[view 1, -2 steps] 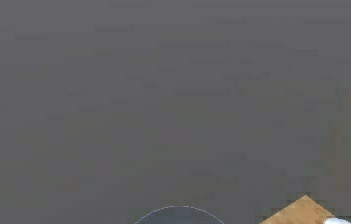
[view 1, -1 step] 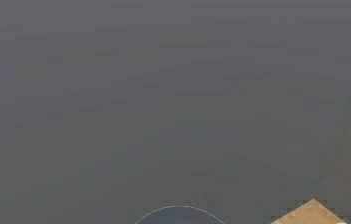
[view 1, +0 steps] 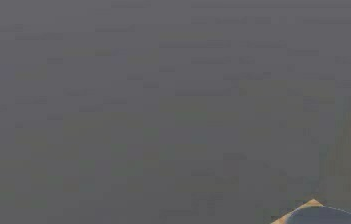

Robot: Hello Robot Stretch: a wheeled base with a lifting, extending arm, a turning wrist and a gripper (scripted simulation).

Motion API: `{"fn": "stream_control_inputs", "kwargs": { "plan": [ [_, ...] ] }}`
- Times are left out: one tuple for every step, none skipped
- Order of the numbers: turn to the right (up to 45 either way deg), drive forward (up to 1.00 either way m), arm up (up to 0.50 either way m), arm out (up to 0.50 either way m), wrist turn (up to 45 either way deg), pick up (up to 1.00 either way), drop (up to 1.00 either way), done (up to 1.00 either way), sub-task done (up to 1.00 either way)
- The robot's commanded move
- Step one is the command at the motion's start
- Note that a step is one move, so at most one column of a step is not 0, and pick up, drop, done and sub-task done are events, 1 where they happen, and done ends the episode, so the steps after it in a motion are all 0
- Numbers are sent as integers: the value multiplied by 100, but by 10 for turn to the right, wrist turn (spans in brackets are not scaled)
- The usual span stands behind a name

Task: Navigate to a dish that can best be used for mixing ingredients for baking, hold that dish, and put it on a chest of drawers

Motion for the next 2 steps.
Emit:
{"fn": "stream_control_inputs", "kwargs": {
  "plan": [
    [0, 0, 0, 0, 450, 0, 0, 0, 0],
    [0, 0, 0, 0, 240, 0, 0, 0, 0]
  ]
}}
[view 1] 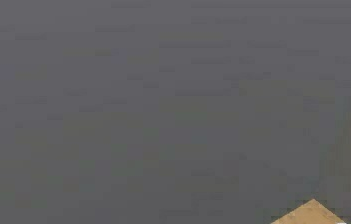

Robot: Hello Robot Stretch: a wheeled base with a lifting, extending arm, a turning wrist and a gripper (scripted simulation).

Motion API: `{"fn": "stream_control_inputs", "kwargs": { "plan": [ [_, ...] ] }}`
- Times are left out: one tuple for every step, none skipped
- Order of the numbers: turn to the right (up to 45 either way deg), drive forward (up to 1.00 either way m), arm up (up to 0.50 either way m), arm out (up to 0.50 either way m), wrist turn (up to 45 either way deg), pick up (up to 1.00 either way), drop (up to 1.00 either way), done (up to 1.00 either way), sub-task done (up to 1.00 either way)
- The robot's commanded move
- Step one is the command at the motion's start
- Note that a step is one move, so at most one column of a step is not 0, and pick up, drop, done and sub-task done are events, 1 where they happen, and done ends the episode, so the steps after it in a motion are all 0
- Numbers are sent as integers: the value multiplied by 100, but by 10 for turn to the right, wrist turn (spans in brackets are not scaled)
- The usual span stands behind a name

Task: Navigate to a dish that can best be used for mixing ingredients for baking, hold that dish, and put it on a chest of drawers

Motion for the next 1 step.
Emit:
{"fn": "stream_control_inputs", "kwargs": {
  "plan": [
    [0, 0, -10, 0, 0, 0, 0, 0, 0]
  ]
}}
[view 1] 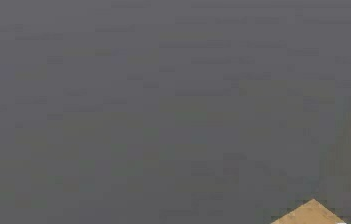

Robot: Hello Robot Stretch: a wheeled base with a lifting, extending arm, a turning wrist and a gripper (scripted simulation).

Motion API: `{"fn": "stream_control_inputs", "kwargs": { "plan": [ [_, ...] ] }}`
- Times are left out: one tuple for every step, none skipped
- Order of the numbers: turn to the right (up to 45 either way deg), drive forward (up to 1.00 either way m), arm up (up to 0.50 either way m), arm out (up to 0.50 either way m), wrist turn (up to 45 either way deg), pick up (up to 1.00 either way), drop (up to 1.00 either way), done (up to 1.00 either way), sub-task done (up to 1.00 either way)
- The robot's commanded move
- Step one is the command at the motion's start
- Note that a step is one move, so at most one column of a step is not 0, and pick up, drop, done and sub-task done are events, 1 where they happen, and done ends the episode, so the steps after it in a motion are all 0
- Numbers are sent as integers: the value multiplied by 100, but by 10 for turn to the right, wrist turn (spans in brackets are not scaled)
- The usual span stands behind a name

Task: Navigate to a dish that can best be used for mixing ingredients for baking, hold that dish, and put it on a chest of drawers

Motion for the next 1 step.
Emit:
{"fn": "stream_control_inputs", "kwargs": {
  "plan": [
    [0, 0, -32, 0, 0, 0, 0, 0, 0]
  ]
}}
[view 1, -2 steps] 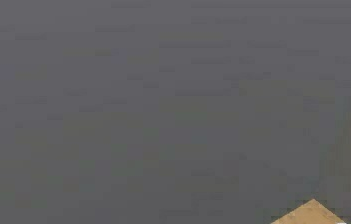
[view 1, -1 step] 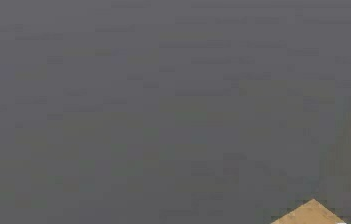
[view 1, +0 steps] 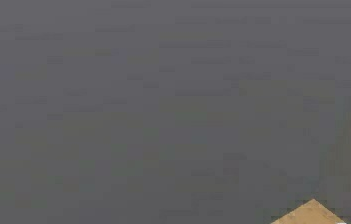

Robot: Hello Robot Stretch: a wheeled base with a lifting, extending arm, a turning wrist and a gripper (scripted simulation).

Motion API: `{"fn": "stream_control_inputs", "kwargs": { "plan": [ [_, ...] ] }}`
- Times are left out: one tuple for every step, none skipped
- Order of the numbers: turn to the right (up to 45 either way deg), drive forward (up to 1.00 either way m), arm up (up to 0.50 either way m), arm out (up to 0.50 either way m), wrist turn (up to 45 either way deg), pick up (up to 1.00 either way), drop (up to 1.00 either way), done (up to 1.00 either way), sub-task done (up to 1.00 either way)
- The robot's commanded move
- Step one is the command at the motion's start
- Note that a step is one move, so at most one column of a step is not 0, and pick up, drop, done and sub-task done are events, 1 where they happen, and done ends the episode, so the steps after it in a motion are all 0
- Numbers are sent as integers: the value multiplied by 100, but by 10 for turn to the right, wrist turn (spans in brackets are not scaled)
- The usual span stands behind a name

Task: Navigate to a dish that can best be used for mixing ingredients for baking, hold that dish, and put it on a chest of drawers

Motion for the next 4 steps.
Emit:
{"fn": "stream_control_inputs", "kwargs": {
  "plan": [
    [0, 0, 0, 0, 0, 0, 100, 0, 0],
    [0, 0, 10, 0, 0, 0, 0, 0, 0],
    [0, 0, 0, -8, 0, 0, 0, 0, 0],
    [0, 0, 0, 0, 0, 0, 0, 100, 0]
  ]
}}
